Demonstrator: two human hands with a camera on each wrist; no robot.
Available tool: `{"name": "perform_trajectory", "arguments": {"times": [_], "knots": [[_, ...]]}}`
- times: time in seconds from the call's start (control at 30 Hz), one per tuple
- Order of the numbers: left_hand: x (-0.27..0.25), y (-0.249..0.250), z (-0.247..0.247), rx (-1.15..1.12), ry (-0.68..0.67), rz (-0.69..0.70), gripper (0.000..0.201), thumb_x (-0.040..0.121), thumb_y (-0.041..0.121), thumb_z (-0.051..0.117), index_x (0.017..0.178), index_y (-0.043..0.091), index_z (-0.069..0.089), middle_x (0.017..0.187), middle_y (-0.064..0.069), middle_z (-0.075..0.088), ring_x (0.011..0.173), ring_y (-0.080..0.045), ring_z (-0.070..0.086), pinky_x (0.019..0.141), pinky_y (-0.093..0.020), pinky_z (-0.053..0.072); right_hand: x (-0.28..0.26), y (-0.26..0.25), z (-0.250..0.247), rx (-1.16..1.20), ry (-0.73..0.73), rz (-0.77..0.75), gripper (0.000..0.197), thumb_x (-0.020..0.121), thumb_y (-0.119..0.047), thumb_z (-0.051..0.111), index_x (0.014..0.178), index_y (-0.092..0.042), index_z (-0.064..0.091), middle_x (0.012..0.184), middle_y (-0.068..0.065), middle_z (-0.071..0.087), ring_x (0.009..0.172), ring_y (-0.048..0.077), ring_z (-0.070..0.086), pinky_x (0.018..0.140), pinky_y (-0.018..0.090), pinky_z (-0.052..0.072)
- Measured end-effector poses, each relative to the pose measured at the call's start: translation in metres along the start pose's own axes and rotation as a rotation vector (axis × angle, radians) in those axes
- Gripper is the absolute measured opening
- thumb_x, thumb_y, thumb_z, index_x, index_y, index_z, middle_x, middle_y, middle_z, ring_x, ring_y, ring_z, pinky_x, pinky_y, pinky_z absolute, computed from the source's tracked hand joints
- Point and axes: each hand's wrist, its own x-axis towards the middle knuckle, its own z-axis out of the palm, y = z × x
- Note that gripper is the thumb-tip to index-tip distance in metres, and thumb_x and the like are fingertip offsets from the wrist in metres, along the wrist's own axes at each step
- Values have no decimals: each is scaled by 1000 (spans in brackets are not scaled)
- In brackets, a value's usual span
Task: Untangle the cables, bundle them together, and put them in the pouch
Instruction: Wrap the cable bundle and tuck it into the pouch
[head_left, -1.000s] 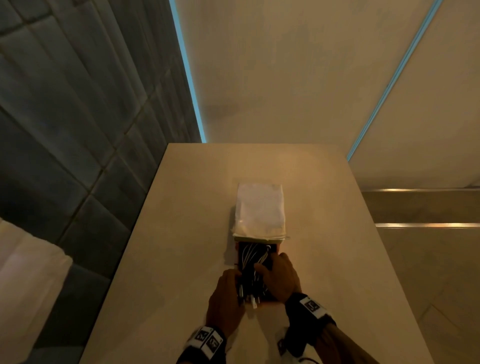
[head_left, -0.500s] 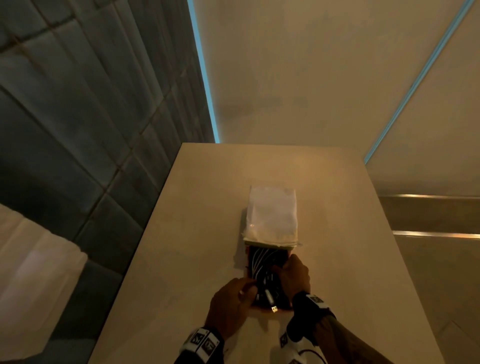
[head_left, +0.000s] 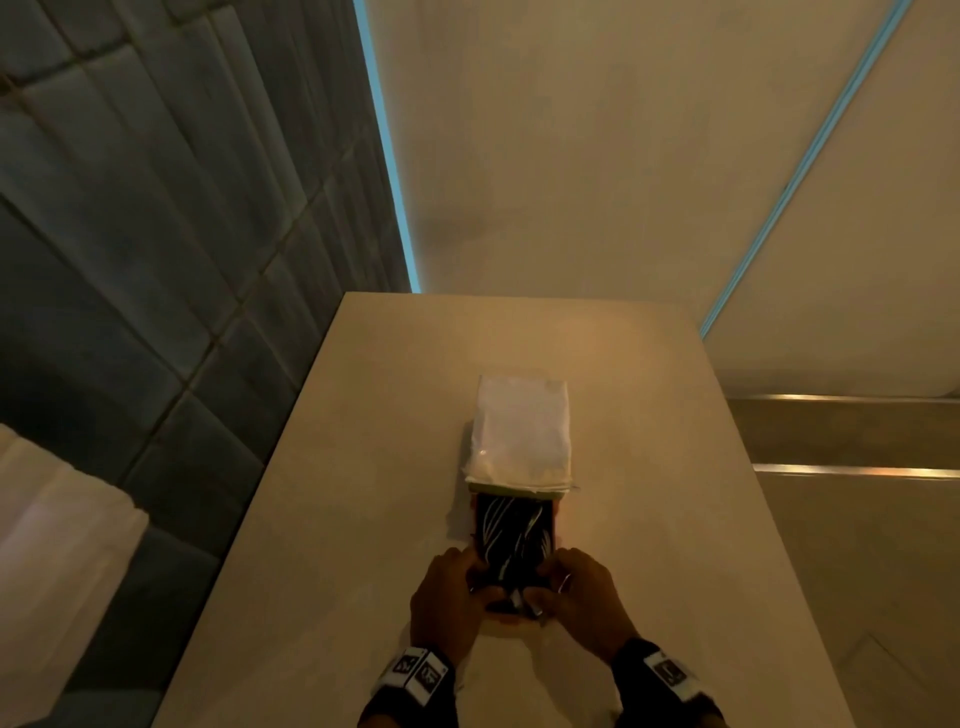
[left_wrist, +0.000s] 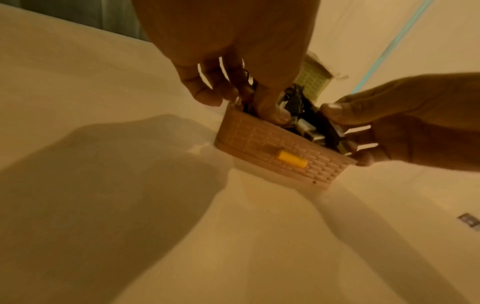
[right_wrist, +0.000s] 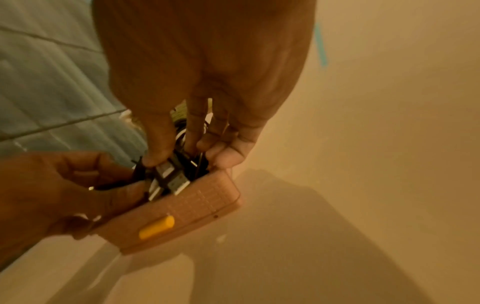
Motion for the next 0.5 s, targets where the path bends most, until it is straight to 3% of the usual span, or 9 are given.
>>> {"name": "perform_trajectory", "arguments": {"times": [0.17, 0.27, 0.37, 0.43, 0.5], "knots": [[-3, -2, -2, 17, -43, 69, 26, 82, 45, 65, 97, 23, 65, 89, 10, 48, 87, -11, 53, 70, -24, 44, -2, -1, 4, -103, 31, -2, 32, 78, -26, 68, 59, -28, 42, 71, -5, 54, 66, 16, 52, 59, 29, 42], [-6, -3, -8, -6, -129, 174, 26, 91, 38, 56, 108, 22, 69, 92, 6, 52, 88, -13, 56, 74, -24, 46, -3, 3, 4, -77, 82, 24, 28, 79, -23, 71, 61, -28, 51, 67, -6, 58, 65, 14, 56, 56, 21, 41], [-9, -3, -10, -51, -167, 187, 29, 90, 20, 59, 118, 22, 67, 94, 6, 54, 88, -10, 56, 72, -10, 42, -1, 1, 7, 29, 155, 101, 19, 78, -19, 73, 65, -20, 59, 67, -3, 65, 64, 12, 63, 54, 23, 50], [-9, -1, -10, -81, -130, 134, 33, 83, 13, 65, 113, 26, 68, 94, 7, 59, 85, -7, 58, 73, -12, 45, 0, -3, 11, 75, 184, 137, 21, 79, -18, 73, 66, -17, 56, 68, 1, 65, 62, 16, 63, 53, 27, 52], [-9, 3, -9, -92, -96, 64, 29, 76, 13, 69, 98, 31, 63, 87, 10, 61, 79, -5, 59, 71, -22, 51, -3, -4, 17, 72, 173, 151, 25, 81, -20, 71, 67, -17, 50, 69, 3, 63, 63, 19, 62, 51, 26, 48]]}}
